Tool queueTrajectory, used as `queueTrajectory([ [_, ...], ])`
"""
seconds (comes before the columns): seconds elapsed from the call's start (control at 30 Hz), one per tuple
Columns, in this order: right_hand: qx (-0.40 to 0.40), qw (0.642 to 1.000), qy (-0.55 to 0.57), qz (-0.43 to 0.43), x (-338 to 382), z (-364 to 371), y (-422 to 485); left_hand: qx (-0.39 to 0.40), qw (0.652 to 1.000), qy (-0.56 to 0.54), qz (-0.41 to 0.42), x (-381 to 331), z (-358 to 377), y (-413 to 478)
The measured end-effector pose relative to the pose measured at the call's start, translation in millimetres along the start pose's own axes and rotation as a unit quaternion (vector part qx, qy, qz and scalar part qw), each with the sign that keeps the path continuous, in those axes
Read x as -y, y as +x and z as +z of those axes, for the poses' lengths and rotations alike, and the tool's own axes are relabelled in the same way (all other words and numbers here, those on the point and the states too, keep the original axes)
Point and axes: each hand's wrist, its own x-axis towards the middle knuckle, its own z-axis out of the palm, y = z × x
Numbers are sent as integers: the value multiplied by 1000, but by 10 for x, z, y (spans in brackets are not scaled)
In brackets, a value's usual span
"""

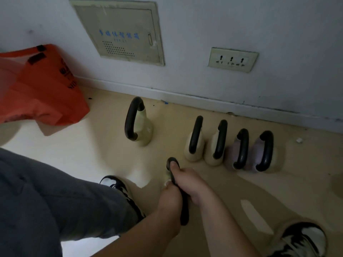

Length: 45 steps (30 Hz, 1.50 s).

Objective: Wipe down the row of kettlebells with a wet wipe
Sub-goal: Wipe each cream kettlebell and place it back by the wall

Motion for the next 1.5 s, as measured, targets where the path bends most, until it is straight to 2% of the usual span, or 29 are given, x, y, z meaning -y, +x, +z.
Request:
queueTrajectory([
  [0.13, 3, 993, -114, 19, -106, 195, -31, -6, 998, -19, -58, 257, -255, -55],
  [0.27, 17, 992, -119, 25, -157, 170, -123, -19, 997, -27, -75, 352, -386, -112],
  [0.4, -29, 977, -211, -20, -218, 182, -230, -102, 995, -4, -11, 142, -742, 42],
  [0.47, -60, 974, -216, -30, -303, 184, -336, -139, 990, -14, 36, -40, -889, 133],
  [0.5, -64, 976, -206, -30, -354, 200, -389, -167, 983, 6, 80, -168, -924, 155],
  [0.53, -61, 979, -193, -26, -396, 233, -459, -195, 968, 70, 144, -312, -918, 155],
  [0.57, -61, 980, -189, -19, -448, 280, -518, -212, 939, 156, 223, -453, -871, 139],
  [0.63, -91, 963, -254, -13, -604, 395, -562, -183, 844, 329, 383, -622, -728, 86],
  [0.7, -166, 928, -334, -6, -788, 486, -567, -77, 735, 497, 454, -589, -645, 127],
  [0.77, -226, 922, -314, -2, -929, 500, -583, 41, 620, 617, 483, -379, -683, 237],
  [0.8, -238, 925, -297, -10, -975, 495, -582, 76, 579, 628, 513, -287, -750, 282],
  [0.83, -235, 927, -291, -22, -1005, 496, -577, 97, 558, 622, 540, -224, -822, 328],
  [0.9, -216, 930, -293, -54, -1033, 486, -561, 117, 569, 603, 546, -213, -908, 458],
  [0.93, -213, 930, -293, -67, -1043, 475, -540, 131, 594, 598, 522, -254, -916, 505],
  [1.0, -202, 932, -292, -78, -1023, 428, -494, 147, 680, 585, 418, -332, -879, 642],
  [1.07, -187, 930, -308, -72, -1024, 362, -446, 149, 805, 500, 282, -414, -792, 768],
  [1.1, -183, 926, -323, -65, -1023, 340, -433, 136, 846, 460, 233, -432, -740, 813],
  [1.13, -183, 923, -334, -64, -1025, 322, -422, 120, 859, 452, 209, -440, -689, 825],
  [1.17, -182, 922, -335, -62, -1030, 312, -416, 106, 850, 473, 206, -457, -648, 787],
  [1.2, -178, 924, -334, -62, -1035, 304, -416, 100, 817, 521, 227, -468, -631, 728],
  [1.23, -171, 923, -339, -64, -1028, 296, -428, 97, 763, 581, 267, -452, -635, 666],
  [1.3, -166, 908, -373, -91, -1019, 275, -441, 73, 605, 680, 408, -328, -699, 466],
  [1.33, -166, 899, -392, -107, -1004, 264, -442, 75, 538, 697, 467, -236, -736, 327],
  [1.37, -164, 890, -407, -120, -965, 255, -444, 104, 498, 710, 486, -145, -771, 207],
  [1.4, -159, 884, -420, -128, -928, 245, -438, 137, 469, 723, 489, -105, -812, 163],
  [1.43, -153, 882, -427, -131, -904, 234, -427, 169, 461, 727, 480, -128, -872, 182],
  [1.47, -146, 882, -429, -129, -876, 222, -428, 189, 470, 728, 462, -203, -933, 231],
  [1.5, -139, 884, -428, -125, -856, 212, -430, 183, 521, 719, 421, -317, -986, 292],
])
